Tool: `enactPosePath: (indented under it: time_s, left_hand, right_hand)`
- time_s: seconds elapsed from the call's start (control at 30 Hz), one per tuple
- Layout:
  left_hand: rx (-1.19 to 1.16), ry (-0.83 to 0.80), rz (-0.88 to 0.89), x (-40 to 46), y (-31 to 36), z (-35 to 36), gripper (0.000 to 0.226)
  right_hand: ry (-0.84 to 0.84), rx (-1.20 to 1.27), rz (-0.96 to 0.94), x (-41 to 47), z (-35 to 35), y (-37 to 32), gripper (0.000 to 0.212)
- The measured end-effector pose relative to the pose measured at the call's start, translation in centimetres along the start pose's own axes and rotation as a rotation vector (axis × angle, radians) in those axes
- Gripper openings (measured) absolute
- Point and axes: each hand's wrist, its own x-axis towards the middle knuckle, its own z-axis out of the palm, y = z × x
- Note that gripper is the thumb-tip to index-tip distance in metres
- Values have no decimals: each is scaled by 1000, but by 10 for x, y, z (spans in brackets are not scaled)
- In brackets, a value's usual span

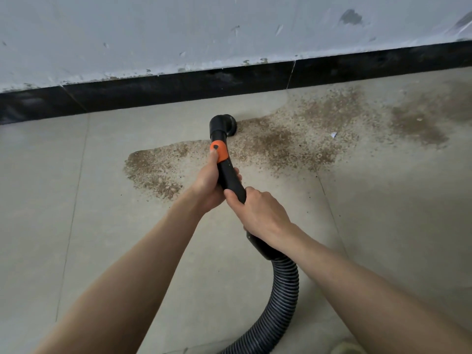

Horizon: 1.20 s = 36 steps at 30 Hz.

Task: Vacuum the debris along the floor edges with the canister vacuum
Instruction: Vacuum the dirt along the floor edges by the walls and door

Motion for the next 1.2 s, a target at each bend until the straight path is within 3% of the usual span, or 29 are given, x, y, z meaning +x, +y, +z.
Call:
enactPosePath:
  time_s: [0.73,1.0,1.2]
  left_hand:
    - [203,-64,-38,61,0,102,44]
    - [291,67,160,68,12,69,46]
    - [359,78,119,78,22,95,45]
  right_hand:
    - [124,98,109,51,-52,65,50]
    - [55,239,16,64,-29,43,50]
    - [106,275,18,78,-45,52,50]
